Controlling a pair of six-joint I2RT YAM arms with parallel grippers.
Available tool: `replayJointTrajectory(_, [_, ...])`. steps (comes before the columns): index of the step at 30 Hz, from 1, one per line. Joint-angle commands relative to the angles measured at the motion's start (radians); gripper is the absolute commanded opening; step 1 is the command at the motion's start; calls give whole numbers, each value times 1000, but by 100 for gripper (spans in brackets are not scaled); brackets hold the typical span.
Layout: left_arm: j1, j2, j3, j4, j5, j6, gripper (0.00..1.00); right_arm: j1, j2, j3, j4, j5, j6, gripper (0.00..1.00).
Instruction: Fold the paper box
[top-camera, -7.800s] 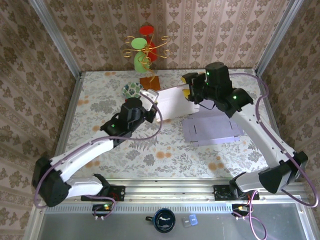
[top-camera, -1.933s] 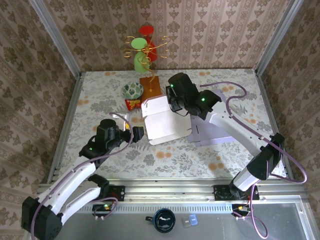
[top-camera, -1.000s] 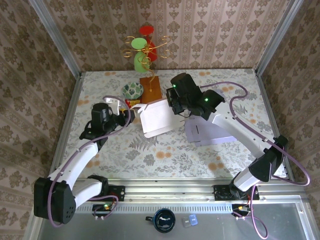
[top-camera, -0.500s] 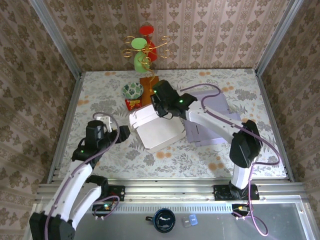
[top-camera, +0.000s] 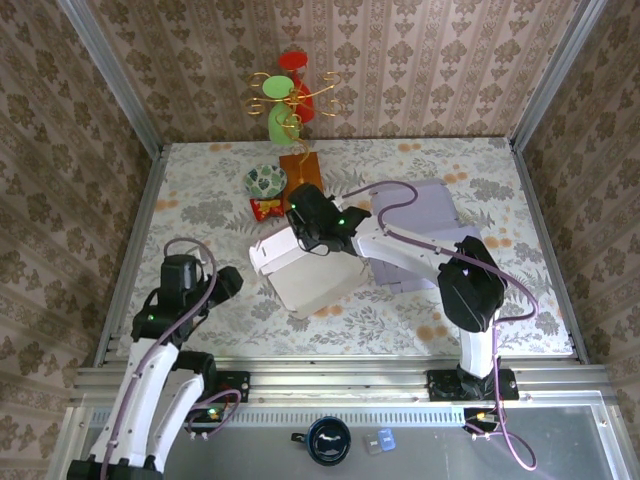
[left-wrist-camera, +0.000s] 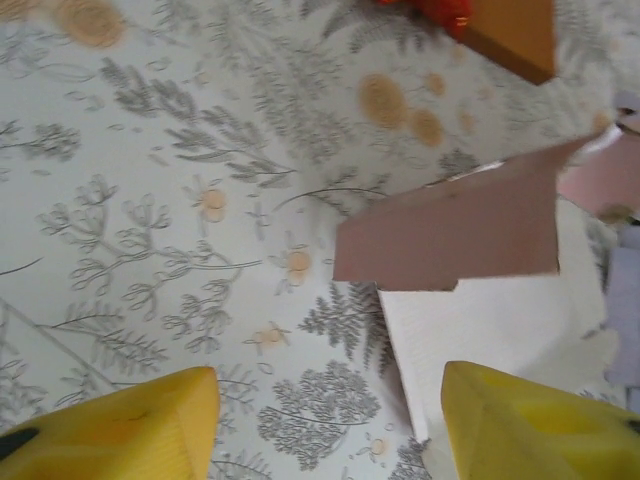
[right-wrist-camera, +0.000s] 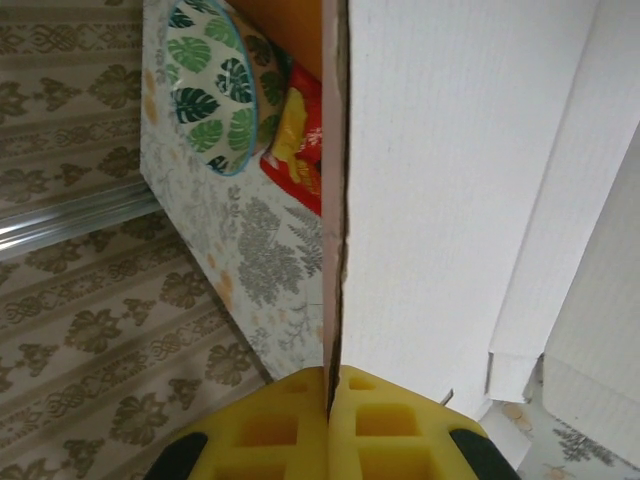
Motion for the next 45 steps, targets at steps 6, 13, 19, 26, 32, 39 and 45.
replayJointTrajectory(6, [63,145,-29,152,-14,43,52,3,22,-147,243,-4,-53,0])
replayJointTrajectory(13, [56,219,-120,395,-5,67,46,-10,2,-243,357,-33,-100,0])
replayJointTrajectory(19, [40,247,-178,569,21,185,46,-17,-13,-275,391,-44,-95,0])
replayJointTrajectory(26, [10,343,-186,686,79,300,52,-20,-10,-256,388,-61,-88,0])
replayJointTrajectory(32, [-17,379,-182,706,99,307,48,-26,-10,-251,391,-59,-88,0])
replayJointTrajectory(39, [-75,327,-219,737,68,314,49,-28,-11,-248,411,-60,-82,0])
replayJointTrajectory(45, [-103,344,-213,748,51,329,51,-28,-8,-242,420,-66,-77,0])
